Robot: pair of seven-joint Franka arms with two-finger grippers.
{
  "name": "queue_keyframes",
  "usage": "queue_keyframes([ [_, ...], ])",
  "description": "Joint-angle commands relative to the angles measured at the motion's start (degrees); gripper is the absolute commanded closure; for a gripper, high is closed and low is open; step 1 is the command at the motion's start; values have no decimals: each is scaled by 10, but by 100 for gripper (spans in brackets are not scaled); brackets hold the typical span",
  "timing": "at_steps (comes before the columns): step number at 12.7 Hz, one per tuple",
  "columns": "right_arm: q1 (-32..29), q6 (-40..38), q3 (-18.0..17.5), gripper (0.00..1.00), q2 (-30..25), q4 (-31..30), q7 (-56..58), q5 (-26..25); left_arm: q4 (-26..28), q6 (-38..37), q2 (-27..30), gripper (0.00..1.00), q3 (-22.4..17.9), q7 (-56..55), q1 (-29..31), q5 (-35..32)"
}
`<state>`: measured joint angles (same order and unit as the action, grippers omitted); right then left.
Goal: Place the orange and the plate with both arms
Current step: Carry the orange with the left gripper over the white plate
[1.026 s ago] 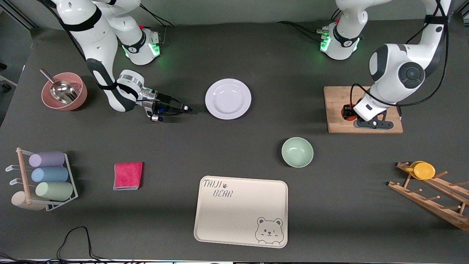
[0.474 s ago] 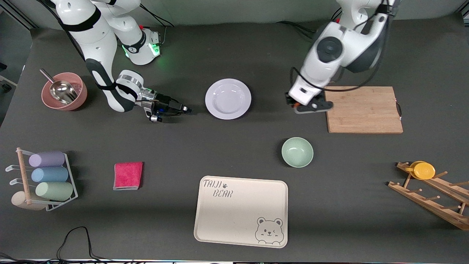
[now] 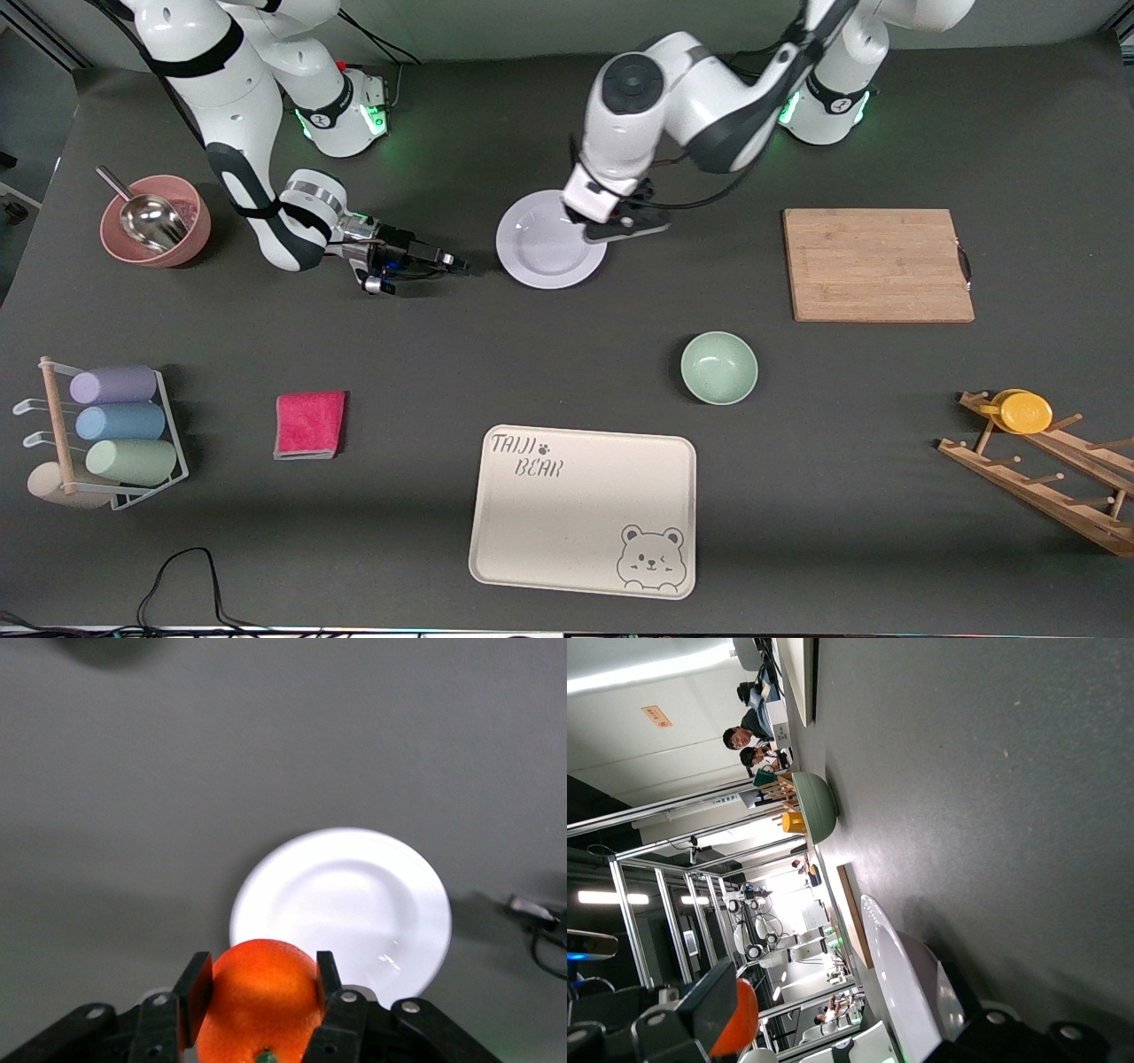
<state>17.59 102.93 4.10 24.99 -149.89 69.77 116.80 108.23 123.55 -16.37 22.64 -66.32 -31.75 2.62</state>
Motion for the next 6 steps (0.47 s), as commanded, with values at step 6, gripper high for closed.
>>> queue_keyframes([
  [6,-2,-81,5,0,94,2,122,5,-55,107,-170,100,-11,-161,-109,-117],
])
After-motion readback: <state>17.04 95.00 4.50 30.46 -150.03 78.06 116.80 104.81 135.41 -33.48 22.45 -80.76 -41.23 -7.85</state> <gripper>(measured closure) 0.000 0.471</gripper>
